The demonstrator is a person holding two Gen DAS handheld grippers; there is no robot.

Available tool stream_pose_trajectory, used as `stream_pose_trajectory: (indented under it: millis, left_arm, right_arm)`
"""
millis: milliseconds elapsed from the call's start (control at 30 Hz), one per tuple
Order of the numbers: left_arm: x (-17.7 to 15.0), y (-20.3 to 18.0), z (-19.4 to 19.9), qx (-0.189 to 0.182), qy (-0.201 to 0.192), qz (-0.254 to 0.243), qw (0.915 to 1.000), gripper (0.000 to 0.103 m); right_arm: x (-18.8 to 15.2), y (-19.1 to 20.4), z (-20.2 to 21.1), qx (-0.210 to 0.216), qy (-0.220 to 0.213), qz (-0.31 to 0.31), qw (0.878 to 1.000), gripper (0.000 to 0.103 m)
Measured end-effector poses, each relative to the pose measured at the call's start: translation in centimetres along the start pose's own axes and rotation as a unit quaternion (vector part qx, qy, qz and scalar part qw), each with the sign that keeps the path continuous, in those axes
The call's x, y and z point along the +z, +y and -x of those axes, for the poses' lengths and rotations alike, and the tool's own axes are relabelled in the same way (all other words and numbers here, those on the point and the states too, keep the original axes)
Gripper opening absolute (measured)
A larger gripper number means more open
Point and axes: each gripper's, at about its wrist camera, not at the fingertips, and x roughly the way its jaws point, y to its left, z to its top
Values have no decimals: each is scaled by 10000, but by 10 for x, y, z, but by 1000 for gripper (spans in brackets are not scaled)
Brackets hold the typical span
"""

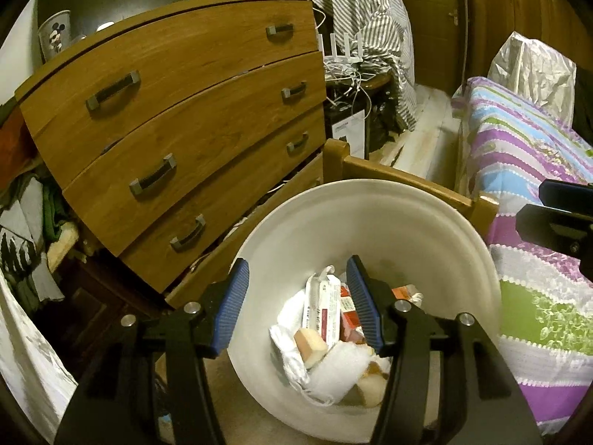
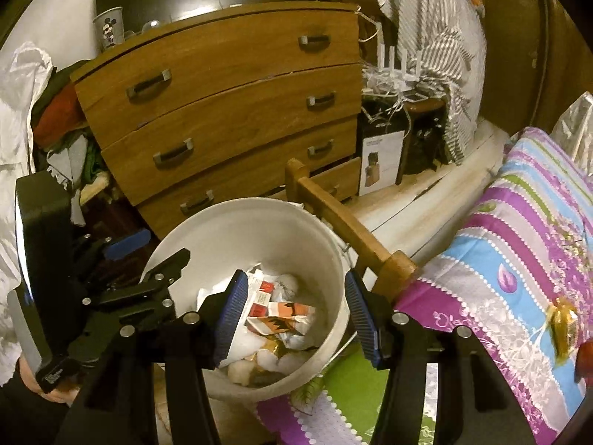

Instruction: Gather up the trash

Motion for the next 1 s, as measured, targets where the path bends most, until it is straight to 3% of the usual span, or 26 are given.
stream_pose_trajectory:
  millis: [33,233,367,533,767,1000]
  left_arm:
    - [-1,0,3,-2,2,26,10000,64]
    - [-9,-4,23,149,-162,61,9997,76]
    - [-16,-3,35,150,-252,190,9994,85]
    - [-20,0,44,373,-359,356,9980,97]
    - [-25,8,40,437,-258,537,9973,97]
    - [-30,20,34,95,135,894,9959,97]
  right_arm:
    - [-3,-1,4,-59,-73,-15,10000,57]
    - [-19,-7,26,-315,-368,-184,9987,84]
    - [-32,-5,43,-430,-591,-232,9971,90]
    - [-44,4,54,-493,-699,-122,9963,91]
    - [-54,8,58,-439,-648,-189,9968,92]
    - [-56,15,51,-409,-527,-152,9977,93]
